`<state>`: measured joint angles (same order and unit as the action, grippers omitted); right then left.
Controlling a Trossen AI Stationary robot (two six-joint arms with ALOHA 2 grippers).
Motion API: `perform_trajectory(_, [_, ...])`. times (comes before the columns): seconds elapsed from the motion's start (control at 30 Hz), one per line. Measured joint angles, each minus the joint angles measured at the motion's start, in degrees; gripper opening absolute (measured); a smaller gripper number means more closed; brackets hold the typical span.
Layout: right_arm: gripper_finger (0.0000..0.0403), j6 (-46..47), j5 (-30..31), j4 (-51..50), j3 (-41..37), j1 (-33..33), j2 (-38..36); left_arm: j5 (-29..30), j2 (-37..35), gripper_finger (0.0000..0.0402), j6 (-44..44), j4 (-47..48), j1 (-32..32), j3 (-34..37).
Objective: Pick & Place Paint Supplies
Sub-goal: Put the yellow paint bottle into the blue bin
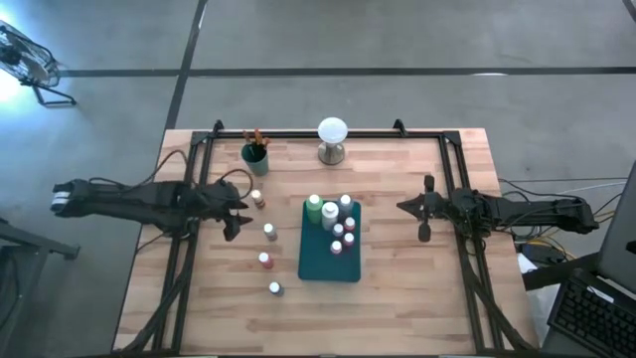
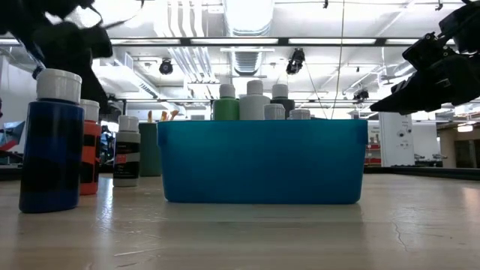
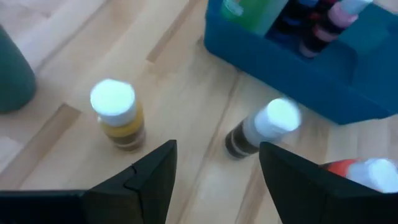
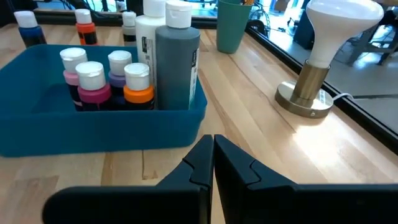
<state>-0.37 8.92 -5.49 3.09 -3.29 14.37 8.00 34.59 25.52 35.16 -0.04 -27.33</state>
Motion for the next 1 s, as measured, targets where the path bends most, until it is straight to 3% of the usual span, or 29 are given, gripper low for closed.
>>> perform_trajectory(0.17, [0.0008,0.83,-0.01,-0.01,0.00,0.00,0.00,5.11,-0.70,0.0234,2.79,5.50,-2.79,-4.53])
perform_trajectory(0.53, [0.0008,-0.03,-0.01,-0.01,0.00,0.00,0.00,5.52,1.08,0.0234,5.15,20.37,-3.03,-17.09])
perform_trajectory(1.0, [0.0008,0.03,0.00,-0.01,0.00,0.00,-0.01,5.38,1.15,0.0234,7.49,24.66,-3.01,-17.40])
